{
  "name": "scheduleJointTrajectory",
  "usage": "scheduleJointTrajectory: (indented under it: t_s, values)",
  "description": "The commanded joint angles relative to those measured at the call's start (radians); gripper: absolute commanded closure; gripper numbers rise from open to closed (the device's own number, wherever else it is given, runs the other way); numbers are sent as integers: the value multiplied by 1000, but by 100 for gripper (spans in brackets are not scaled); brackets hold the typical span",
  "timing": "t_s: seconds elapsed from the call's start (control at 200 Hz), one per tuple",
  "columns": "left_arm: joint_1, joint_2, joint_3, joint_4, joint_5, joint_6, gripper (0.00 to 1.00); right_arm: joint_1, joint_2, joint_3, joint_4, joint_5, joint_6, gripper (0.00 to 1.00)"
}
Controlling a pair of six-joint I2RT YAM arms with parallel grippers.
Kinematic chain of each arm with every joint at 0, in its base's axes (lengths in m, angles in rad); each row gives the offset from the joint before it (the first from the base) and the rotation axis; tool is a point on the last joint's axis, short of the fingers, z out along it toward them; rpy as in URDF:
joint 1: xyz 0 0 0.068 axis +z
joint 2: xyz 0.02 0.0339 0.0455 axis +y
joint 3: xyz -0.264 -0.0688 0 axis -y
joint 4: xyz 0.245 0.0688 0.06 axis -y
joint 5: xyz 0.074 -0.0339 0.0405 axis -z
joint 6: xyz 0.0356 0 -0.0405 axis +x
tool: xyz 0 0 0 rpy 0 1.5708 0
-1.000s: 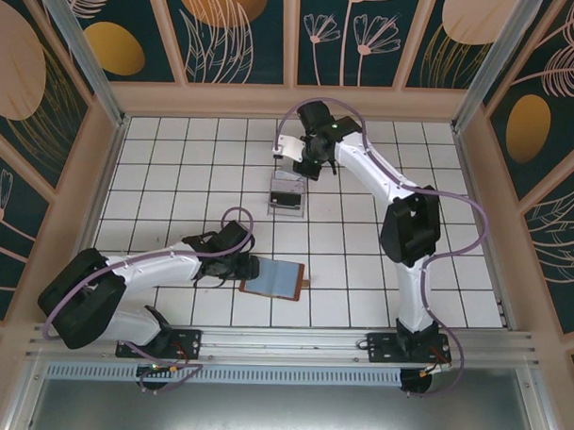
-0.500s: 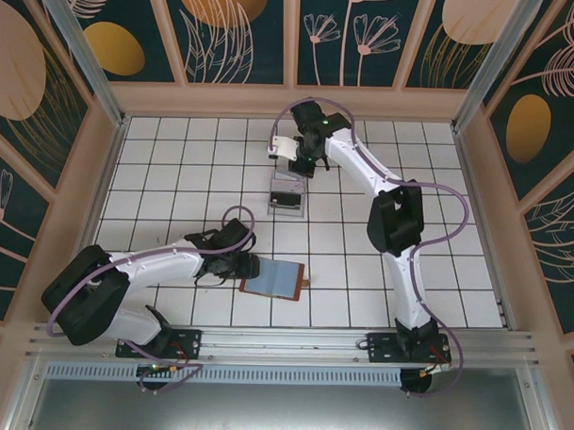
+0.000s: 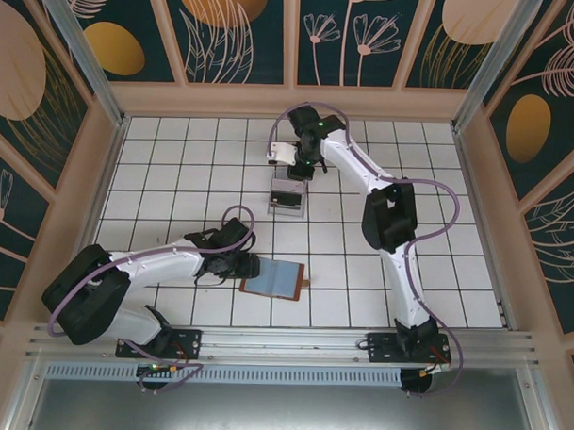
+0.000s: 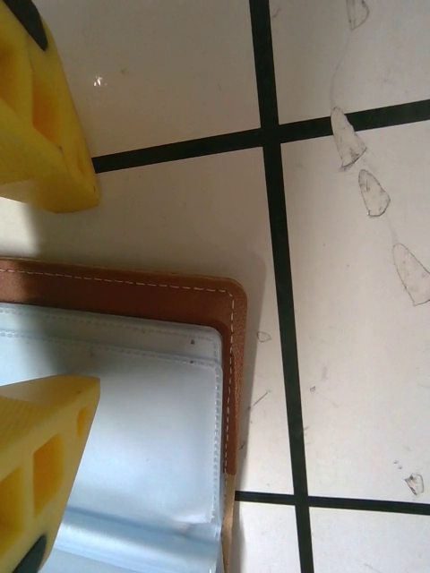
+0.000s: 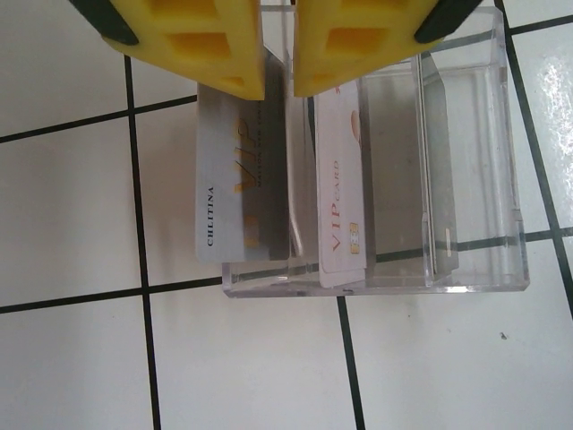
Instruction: Take the credit cards out of the card holder
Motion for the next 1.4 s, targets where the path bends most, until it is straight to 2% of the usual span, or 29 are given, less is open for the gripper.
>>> scheduleJointTrajectory:
  t_s: [0.0,0.215,0.31,0.55,0.716,0.821,1.206,1.396]
  values:
    - [11,30,-10,13,10,14,49,2,21,38,-1,15,-5,80]
    - [11,45,-13,36,39,17,50,1,8,48,60,77,31,75]
    - [11,50,-8,35,40,23,50,-2,-4,40,55,58,33,73]
    - [12,45,-3,28,37,25,49,3,-44,-9,31,-25,40,49]
    - [11,36,-2,22,35,24,49,2,-44,-25,30,-20,44,44]
    - [11,32,-3,19,32,24,49,3,-38,-33,34,-17,44,35]
    - [11,27,0,12,27,21,48,4,-88,-52,105,-13,57,29]
    - [11,24,-5,13,26,18,48,4,-52,-49,83,10,48,29]
